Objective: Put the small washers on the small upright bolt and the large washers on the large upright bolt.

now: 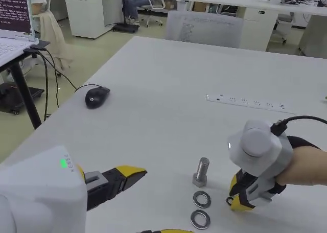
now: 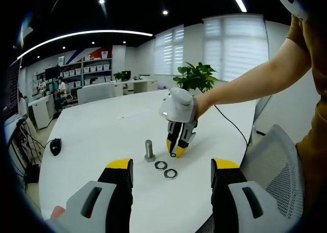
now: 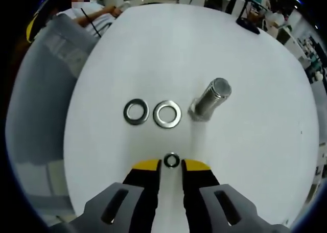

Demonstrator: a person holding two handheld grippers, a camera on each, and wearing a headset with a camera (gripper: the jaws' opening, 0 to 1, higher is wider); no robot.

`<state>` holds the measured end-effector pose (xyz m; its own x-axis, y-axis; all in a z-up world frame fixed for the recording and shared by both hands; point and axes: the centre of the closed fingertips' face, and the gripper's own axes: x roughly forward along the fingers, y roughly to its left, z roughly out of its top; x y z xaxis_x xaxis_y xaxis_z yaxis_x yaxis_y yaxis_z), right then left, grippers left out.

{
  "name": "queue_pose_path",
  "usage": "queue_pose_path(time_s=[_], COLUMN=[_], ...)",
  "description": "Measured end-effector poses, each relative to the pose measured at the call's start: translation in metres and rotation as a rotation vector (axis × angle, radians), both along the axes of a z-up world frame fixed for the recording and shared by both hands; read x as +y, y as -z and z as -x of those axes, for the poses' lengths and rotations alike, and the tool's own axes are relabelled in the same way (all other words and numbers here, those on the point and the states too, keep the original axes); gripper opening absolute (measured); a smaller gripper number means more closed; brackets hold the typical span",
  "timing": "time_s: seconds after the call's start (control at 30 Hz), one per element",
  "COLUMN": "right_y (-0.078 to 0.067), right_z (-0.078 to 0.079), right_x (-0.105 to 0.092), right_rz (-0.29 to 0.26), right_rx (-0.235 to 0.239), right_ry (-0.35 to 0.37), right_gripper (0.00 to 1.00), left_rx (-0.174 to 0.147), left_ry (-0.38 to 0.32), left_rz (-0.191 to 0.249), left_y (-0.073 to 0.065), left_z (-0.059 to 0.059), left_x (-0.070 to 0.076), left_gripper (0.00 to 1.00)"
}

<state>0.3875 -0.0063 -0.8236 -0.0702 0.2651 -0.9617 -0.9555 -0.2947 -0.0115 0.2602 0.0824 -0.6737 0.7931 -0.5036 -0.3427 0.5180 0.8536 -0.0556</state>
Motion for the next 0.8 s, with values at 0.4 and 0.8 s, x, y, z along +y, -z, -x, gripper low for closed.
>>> queue_pose_path(time_s=[0.4,0.8], right_y=[0.0004,-0.0004], right_z=[0.0004,0.0010], right_x=[0.0002,-0.0004], right_rz=[0.022,0.018], right_rx=[-0.017,-0.018], right_ry=[-0.045,-0.012], right_gripper=[0.15,0.12], left_rx=[0.003,0.003], left_ry=[-0.012,-0.020], left_rz=[-0.003,-0.013], left_y=[0.0030,0.0036], left_z=[0.0013,0.0060], left_x=[0.0039,0.0058], left_gripper=[0.61,0.61])
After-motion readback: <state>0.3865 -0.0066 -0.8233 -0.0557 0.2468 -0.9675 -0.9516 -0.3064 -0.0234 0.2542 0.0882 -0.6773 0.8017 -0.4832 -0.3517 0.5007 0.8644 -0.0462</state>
